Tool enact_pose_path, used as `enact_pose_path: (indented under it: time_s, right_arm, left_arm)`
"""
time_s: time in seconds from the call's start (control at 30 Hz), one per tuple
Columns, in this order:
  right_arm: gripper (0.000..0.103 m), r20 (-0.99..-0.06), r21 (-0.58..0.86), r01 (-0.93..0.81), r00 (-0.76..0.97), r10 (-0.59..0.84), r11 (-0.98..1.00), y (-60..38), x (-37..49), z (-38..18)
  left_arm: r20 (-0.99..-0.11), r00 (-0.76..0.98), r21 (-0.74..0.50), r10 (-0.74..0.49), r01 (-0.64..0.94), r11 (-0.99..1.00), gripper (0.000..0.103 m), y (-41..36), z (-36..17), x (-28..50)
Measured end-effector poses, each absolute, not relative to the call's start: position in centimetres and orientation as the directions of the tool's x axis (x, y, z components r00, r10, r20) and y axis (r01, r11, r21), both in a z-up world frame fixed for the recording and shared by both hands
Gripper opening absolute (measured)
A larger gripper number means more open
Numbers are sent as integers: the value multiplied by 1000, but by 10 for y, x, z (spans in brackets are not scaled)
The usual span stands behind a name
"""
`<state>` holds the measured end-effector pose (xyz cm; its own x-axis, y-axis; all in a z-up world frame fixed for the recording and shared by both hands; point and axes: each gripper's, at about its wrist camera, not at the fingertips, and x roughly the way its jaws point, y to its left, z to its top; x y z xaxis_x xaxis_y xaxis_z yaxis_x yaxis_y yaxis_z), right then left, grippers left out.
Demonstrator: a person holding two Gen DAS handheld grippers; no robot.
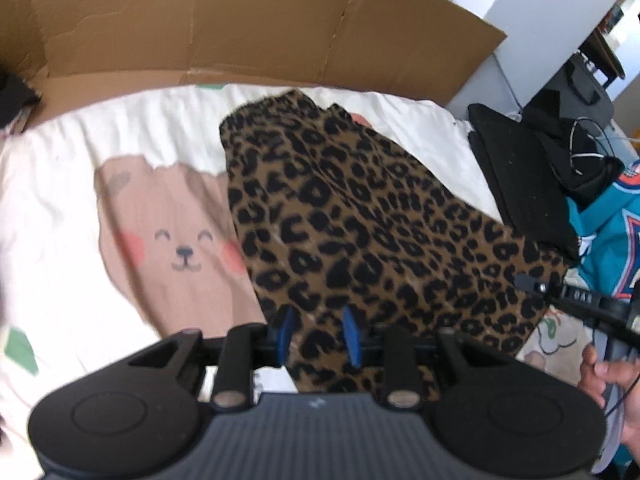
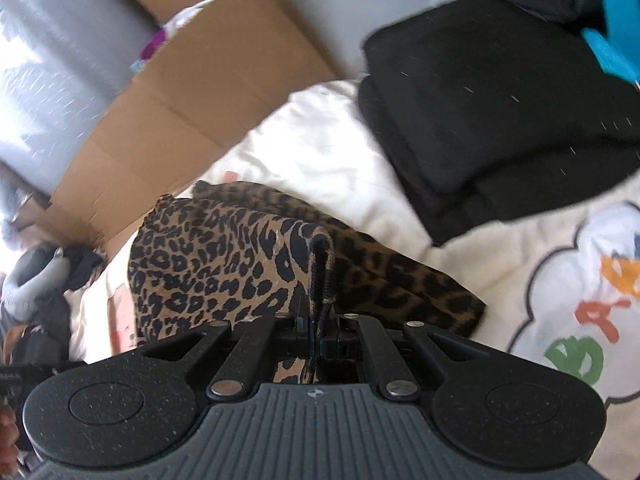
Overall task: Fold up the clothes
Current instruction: 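Lift the folded skirt with the right gripper and fold it over again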
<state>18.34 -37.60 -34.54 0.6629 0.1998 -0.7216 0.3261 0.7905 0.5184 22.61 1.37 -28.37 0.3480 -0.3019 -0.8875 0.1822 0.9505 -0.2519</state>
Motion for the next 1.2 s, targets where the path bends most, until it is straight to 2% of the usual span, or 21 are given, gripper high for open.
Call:
enact_pose_path:
  time_s: [0.37, 0.53, 0.77, 1.2]
  right_arm:
    - [6, -702, 592, 412, 685, 192, 693, -407, 165, -373]
    - [6, -685, 620, 432, 706, 182, 655, -414, 161, -382]
    - [3, -670, 597, 393, 724, 164, 700, -408, 160, -384]
    - [2, -649, 611, 403, 748, 139, 681, -415, 139, -381]
  left_arm:
    - [-907, 319, -205, -274, 234, 950, 32, -6, -274, 284]
    - [-915, 300, -203, -271, 240, 949, 34, -30, -270, 314]
    - [-919, 307, -175, -249, 249, 953, 36, -72, -271, 352]
    - [-941, 289, -151, -178, 114, 982, 34, -111, -300, 398]
